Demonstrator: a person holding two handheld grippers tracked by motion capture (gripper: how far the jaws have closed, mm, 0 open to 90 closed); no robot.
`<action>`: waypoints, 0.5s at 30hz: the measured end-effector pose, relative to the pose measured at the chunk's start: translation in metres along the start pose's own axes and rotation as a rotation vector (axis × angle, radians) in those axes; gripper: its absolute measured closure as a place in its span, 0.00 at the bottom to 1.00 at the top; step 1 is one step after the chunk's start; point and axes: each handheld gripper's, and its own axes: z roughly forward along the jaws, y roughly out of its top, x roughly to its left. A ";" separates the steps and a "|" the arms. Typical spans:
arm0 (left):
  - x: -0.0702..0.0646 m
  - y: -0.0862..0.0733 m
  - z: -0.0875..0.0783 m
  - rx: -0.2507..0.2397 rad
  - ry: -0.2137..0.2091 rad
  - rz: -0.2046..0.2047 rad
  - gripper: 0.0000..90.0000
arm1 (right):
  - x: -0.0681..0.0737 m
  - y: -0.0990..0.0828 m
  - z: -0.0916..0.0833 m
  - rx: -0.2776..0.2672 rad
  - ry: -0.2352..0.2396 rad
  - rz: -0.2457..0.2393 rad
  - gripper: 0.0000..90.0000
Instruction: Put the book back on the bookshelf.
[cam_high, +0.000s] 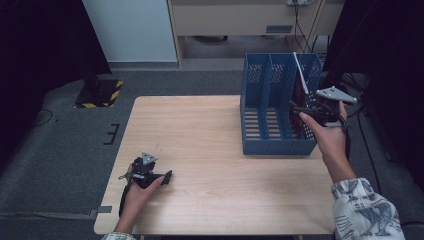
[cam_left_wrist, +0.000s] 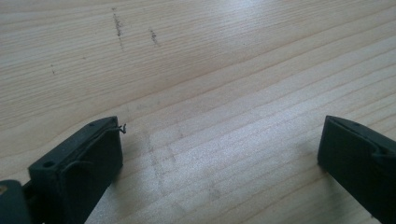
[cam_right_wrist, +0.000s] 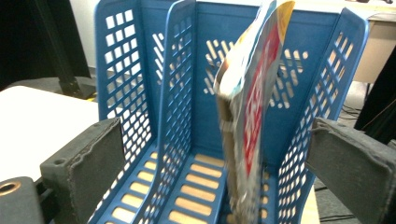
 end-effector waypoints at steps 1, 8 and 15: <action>0.000 0.000 0.000 0.000 0.000 0.000 0.00 | 0.000 0.000 0.000 0.000 0.000 0.000 0.05; 0.000 0.000 0.000 0.000 0.001 -0.001 0.00 | 0.007 -0.021 -0.010 0.019 0.018 0.008 0.05; 0.000 0.000 0.000 0.000 0.001 0.000 0.00 | 0.014 -0.039 -0.018 0.033 0.051 0.010 0.05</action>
